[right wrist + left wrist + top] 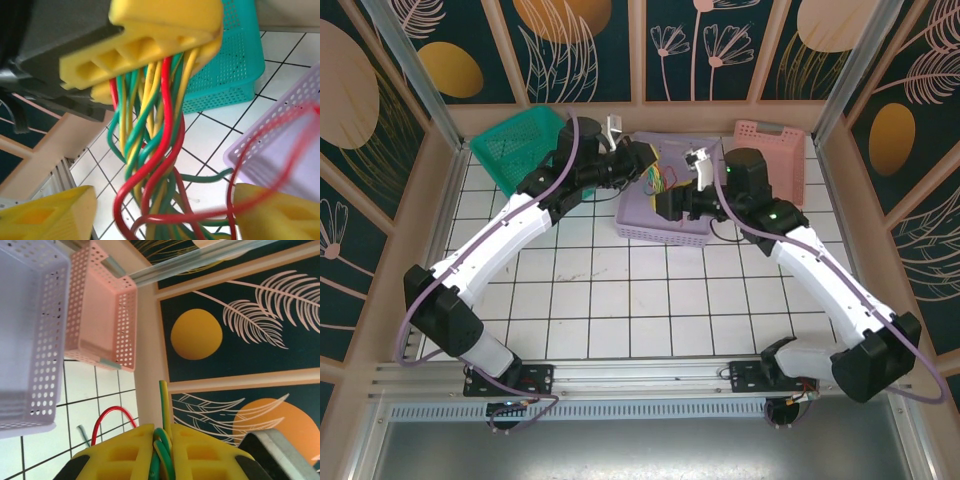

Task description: Untangle the cables

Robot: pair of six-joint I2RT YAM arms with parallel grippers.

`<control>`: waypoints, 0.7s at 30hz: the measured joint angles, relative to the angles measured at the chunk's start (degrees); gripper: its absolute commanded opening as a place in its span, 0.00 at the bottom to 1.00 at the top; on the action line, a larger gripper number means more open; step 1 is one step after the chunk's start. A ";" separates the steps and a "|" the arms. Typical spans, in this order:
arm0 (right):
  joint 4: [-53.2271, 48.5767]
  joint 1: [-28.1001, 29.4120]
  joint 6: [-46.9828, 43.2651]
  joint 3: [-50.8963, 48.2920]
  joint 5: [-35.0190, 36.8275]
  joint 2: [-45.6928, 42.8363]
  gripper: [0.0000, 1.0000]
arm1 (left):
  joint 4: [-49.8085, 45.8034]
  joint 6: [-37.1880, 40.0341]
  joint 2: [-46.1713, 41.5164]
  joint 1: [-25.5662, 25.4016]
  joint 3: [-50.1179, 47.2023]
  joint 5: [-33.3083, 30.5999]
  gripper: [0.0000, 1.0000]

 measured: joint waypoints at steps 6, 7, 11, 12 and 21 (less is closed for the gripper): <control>-3.89 -1.77 0.31 5.51 -1.16 2.64 0.76 | 1.03 0.59 -0.11 0.07 -0.68 0.11 0.00; -4.68 -1.84 0.37 6.29 -1.33 3.41 0.74 | 1.05 0.59 -0.11 0.07 -0.68 0.13 0.00; -7.43 -1.92 0.02 7.63 -1.51 6.60 0.72 | 0.98 0.79 -0.07 0.07 -0.68 0.17 0.00; -8.04 -1.92 -0.09 7.63 -1.36 7.17 0.74 | 0.85 0.96 -0.02 0.04 -0.68 0.17 0.00; -10.10 4.79 -6.78 8.20 13.81 5.60 0.89 | -3.06 2.51 3.15 0.04 2.89 1.46 0.00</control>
